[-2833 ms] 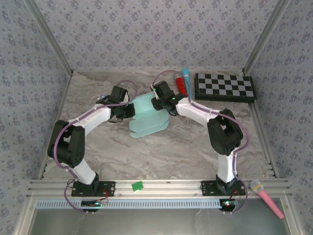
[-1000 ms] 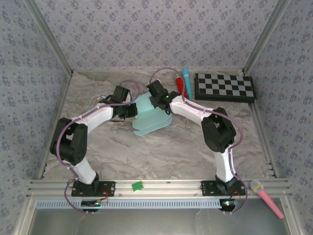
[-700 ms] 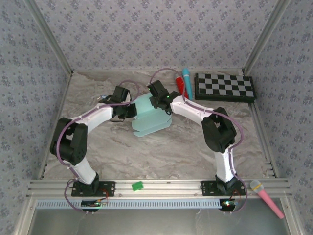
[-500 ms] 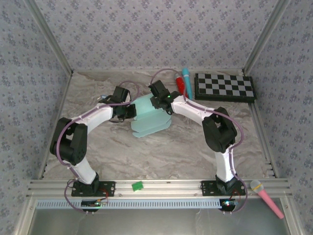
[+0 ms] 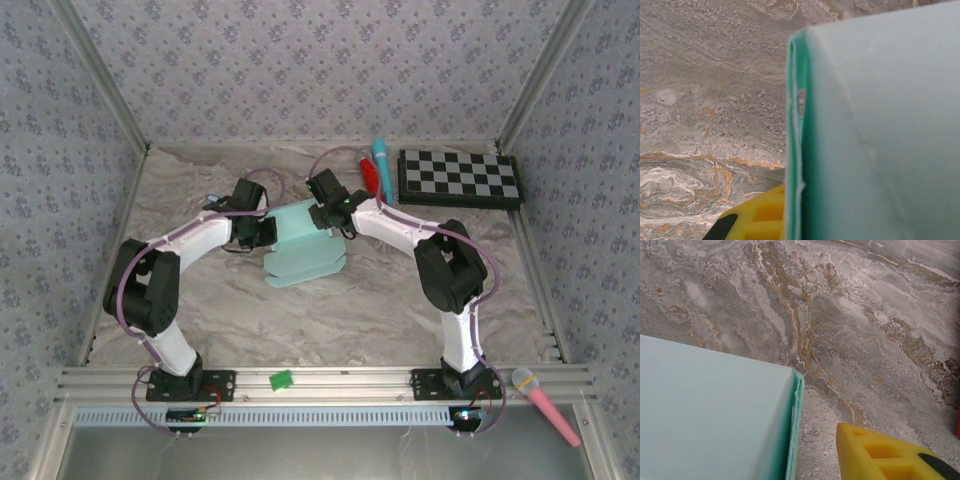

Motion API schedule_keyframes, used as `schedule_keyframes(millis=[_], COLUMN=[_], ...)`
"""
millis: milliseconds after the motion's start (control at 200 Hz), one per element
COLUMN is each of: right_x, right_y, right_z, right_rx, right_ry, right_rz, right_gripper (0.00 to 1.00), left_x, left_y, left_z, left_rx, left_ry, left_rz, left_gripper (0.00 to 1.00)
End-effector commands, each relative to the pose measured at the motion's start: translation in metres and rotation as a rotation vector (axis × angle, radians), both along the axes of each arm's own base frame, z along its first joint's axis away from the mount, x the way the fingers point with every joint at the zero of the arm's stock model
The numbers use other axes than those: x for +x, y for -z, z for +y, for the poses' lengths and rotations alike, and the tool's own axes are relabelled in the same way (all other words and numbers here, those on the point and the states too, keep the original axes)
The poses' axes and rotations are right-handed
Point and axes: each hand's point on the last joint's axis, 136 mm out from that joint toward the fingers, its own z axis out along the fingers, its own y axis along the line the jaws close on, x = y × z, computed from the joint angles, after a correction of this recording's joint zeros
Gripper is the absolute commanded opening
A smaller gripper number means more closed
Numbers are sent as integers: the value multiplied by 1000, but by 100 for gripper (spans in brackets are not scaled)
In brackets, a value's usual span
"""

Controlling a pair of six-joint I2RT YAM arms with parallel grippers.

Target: Fold the paper box

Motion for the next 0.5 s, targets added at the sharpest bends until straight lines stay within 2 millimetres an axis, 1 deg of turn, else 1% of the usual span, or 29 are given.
schedule_keyframes(millis=[0, 170, 495], right_x=[-9, -13, -20], right_y=[3, 8, 17], right_z=[-12, -10, -10], right_rx=[-15, -7, -12], right_ry=[7, -9, -25], right_rz=[42, 68, 102], right_gripper=[42, 47, 47], left_x=[5, 6, 6], left_y=[-7, -7, -5], left_z=[-2, -2, 0], left_rx=[-8, -5, 3], left_ry=[-13, -17, -24], left_rz=[-9, -6, -2], left_gripper=[0, 0, 0])
